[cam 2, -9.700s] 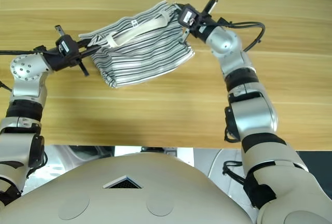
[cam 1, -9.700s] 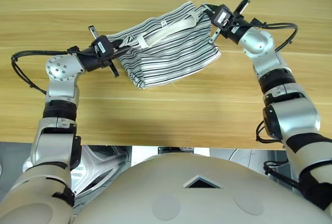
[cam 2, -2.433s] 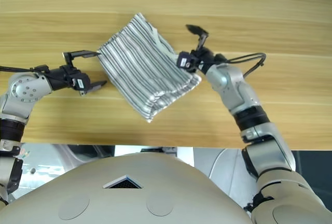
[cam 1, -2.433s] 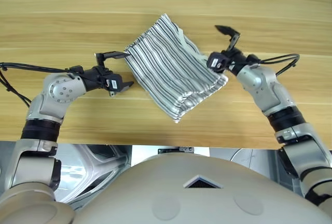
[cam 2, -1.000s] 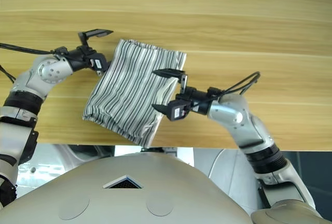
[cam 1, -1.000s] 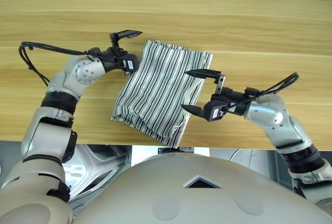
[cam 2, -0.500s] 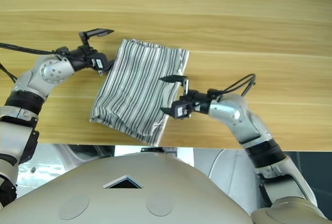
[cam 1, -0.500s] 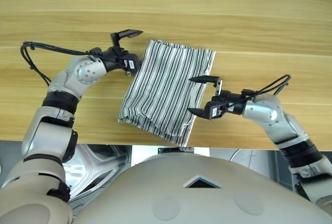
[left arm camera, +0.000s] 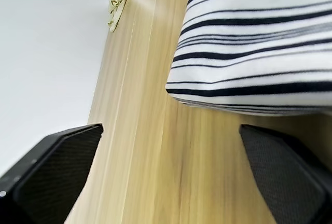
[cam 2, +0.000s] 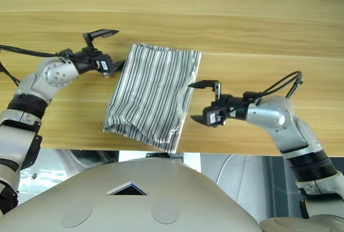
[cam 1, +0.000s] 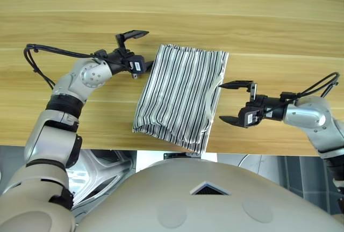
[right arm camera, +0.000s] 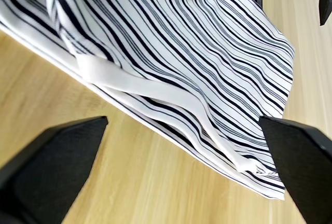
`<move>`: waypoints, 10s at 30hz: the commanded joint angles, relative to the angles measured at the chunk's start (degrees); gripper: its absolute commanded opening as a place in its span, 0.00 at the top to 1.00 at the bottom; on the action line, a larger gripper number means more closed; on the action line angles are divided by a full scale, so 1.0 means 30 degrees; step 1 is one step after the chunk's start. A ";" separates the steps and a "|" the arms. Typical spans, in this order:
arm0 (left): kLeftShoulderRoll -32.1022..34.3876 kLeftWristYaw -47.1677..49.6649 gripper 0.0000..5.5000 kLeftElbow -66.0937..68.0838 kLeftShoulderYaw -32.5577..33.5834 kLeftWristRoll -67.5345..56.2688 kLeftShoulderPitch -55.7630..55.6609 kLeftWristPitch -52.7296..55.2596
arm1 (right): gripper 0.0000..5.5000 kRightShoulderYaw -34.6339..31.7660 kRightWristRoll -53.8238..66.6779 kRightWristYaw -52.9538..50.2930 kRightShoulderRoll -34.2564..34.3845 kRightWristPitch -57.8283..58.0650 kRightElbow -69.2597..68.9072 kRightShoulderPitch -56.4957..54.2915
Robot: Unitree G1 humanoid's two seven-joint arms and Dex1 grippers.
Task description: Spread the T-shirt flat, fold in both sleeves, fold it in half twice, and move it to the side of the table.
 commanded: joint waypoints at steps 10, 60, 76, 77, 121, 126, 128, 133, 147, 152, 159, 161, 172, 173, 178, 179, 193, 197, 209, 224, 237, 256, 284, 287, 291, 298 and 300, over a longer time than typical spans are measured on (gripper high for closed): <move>-0.0019 -0.0118 0.11 0.0419 -0.0586 0.0487 0.0167 0.0332 | 0.02 0.0325 0.6053 0.1052 0.0522 0.0178 -0.7659 0.1822; 0.0452 -0.0094 0.11 0.0199 -0.0732 0.0521 0.0342 0.0466 | 0.02 0.2435 0.1369 0.1852 -0.1039 -0.0258 0.0275 0.1828; 0.0969 -0.0268 0.11 -0.0188 -0.0126 -0.0449 0.0562 0.0018 | 0.02 -0.1161 0.2781 0.1209 -0.1650 -0.0990 -0.1555 0.2559; 0.1067 -0.0442 0.11 -0.0330 0.0088 -0.0931 0.0631 -0.0194 | 0.02 -0.1440 0.3131 0.1197 -0.1600 -0.1065 -0.1815 0.2684; 0.5907 -1.5466 0.02 -1.4626 0.1379 -1.1346 1.1956 0.3012 | 0.02 -0.2460 0.0727 0.3811 -0.2821 -0.2745 0.1605 0.6444; 0.4926 -1.4285 0.02 -1.4990 0.1559 -1.0880 1.1788 0.3159 | 0.02 -0.2389 0.0856 0.3319 -0.2912 -0.2574 0.0603 0.6740; 0.4418 -1.3955 0.02 -1.5236 0.1304 -1.0825 1.1640 0.3230 | 0.02 -0.2311 0.0835 0.3187 -0.2883 -0.2486 0.0494 0.6681; 0.3738 -1.4520 0.02 -1.5476 0.0002 -1.1242 1.1745 0.3450 | 0.02 -0.2018 0.0864 0.3073 -0.2866 -0.2322 0.0275 0.6483; 0.2673 -1.4369 0.02 -1.3837 -0.1062 -1.0147 1.0779 0.3357 | 0.02 -0.2156 0.1011 0.2938 -0.3167 -0.2079 0.0226 0.6221; 0.2282 -1.4293 0.02 -1.3342 -0.1440 -0.9798 1.0458 0.3143 | 0.02 -0.2162 0.0997 0.2961 -0.3192 -0.1994 0.0111 0.6148; 0.2130 -1.4345 0.02 -1.3528 -0.1948 -0.9873 1.0629 0.3116 | 0.02 -0.2177 0.1170 0.3031 -0.3187 -0.1889 0.0171 0.5784; 0.2017 -1.4337 0.02 -1.3572 -0.2129 -0.9948 1.0658 0.3191 | 0.02 -0.2089 0.1219 0.3037 -0.3086 -0.1722 0.0098 0.5642; 0.1573 -1.4293 0.33 -1.3635 -0.2758 -1.0319 1.0510 0.3261 | 0.33 -0.1737 0.1176 0.2913 -0.2776 -0.0918 -0.0149 0.4939; 0.1527 -1.4278 0.35 -1.3596 -0.2762 -1.0321 1.0464 0.3271 | 0.35 -0.1790 0.1262 0.2950 -0.2836 -0.0876 -0.0249 0.4954; 0.1378 -1.4210 0.51 -1.3522 -0.2729 -1.0313 1.0389 0.3273 | 0.52 -0.1925 0.1503 0.3019 -0.2936 -0.0813 -0.0451 0.5017; 0.1365 -1.4196 0.53 -1.3506 -0.2721 -1.0305 1.0386 0.3292 | 0.55 -0.1911 0.1510 0.3028 -0.2924 -0.0808 -0.0458 0.5008; 0.1394 -1.4103 0.69 -1.3239 -0.2754 -1.0148 1.0391 0.3280 | 0.97 -0.1637 0.1661 0.3048 -0.2756 -0.0810 -0.0046 0.4552; 0.1747 -1.4473 0.69 -1.3684 -0.2468 -1.0907 1.0247 0.3400 | 0.97 -0.2230 0.2442 0.3188 -0.3153 -0.0921 -0.0332 0.4715; 0.2132 -1.5085 0.89 -1.3885 -0.2045 -1.1443 1.0096 0.3778 | 0.98 -0.2354 0.2437 0.3380 -0.2929 -0.0851 -0.0441 0.4548; 0.2481 -1.5436 1.00 -1.4620 -0.1520 -1.2324 0.9828 0.3882 | 0.98 -0.2711 0.2817 0.3477 -0.3094 -0.1030 -0.0808 0.4674; 0.5388 -1.7309 1.00 -1.5742 0.2667 -1.7224 1.0736 0.2914 | 0.98 -0.5446 0.4674 0.4246 -0.4201 -0.2197 -0.0088 0.5326; 0.2624 -1.6559 1.00 -1.5574 0.3742 -1.8077 0.9691 0.5039 | 0.98 -0.5886 0.5866 0.3402 -0.2453 -0.0497 -0.1971 0.3656; -0.4627 -0.8660 1.00 -0.2282 0.2872 -0.9437 0.2791 0.5183 | 0.98 -0.0939 -0.3063 -0.2750 0.3891 0.5565 0.6108 -0.5223; -0.5115 -0.8309 0.93 -0.1186 0.2822 -0.9087 0.2366 0.5268 | 0.98 -0.0782 -0.3082 -0.3367 0.4568 0.5595 0.6853 -0.5549; -0.5619 -0.8399 0.82 -0.0525 0.3161 -0.9686 0.2048 0.5669 | 0.89 -0.1405 -0.1971 -0.3895 0.5481 0.6024 0.7114 -0.5521; -0.6915 -0.7955 0.63 0.0518 0.5163 -1.1760 0.0985 0.7573 | 0.68 -0.3627 0.2647 -0.4146 0.7843 0.7481 0.6307 -0.5846; -0.7198 -0.6669 0.58 0.1500 0.6208 -1.2233 0.0213 0.8191 | 0.62 -0.4414 0.3402 -0.4850 0.8463 0.8174 0.7299 -0.6538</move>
